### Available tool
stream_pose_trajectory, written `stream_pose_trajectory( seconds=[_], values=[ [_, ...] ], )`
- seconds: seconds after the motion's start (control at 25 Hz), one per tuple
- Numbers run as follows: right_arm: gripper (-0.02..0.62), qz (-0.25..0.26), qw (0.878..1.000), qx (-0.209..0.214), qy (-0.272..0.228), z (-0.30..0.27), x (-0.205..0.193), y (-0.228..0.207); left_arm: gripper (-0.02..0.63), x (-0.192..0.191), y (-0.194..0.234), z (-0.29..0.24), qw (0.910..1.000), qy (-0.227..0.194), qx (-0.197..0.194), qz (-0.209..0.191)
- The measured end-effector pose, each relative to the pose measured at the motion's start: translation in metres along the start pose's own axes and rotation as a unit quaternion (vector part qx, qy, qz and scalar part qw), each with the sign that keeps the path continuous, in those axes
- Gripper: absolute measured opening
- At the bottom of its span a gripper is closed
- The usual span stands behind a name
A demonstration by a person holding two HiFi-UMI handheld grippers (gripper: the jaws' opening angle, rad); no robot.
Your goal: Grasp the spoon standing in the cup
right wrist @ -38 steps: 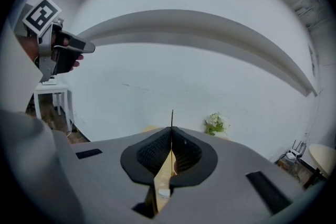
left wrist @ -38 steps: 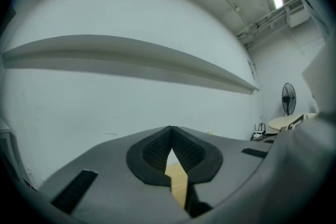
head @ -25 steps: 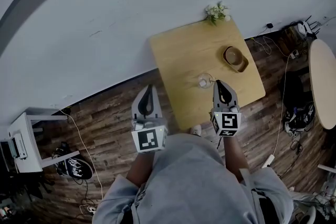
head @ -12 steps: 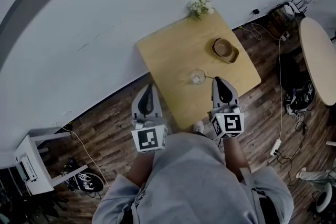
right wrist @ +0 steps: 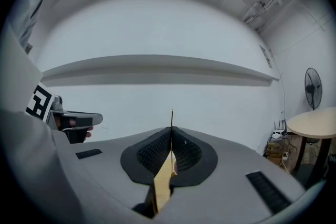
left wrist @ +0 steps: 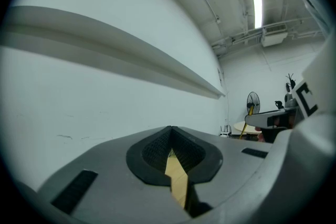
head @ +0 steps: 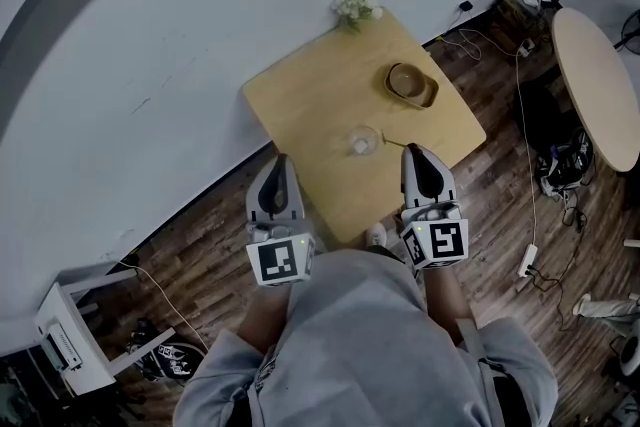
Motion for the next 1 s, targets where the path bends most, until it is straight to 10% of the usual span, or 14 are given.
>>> stream_pose_trajectory(
  seconds=[1.0],
  values=[
    [0.003,0.003,1.0,0.008,-0.007,0.013,0.011,-0.002,0.002,0.006,-0.016,0.002,1.0,-0.006,-0.005,0.001]
  ],
)
Point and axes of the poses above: the fingertips, and each gripper's own axes: z backward along the fingers, y to its left, x out of its top, the point moved 6 cm from there along z, backward along the fingers, and after that the axes turned 7 degrees about -z, right-handed, at the moved point
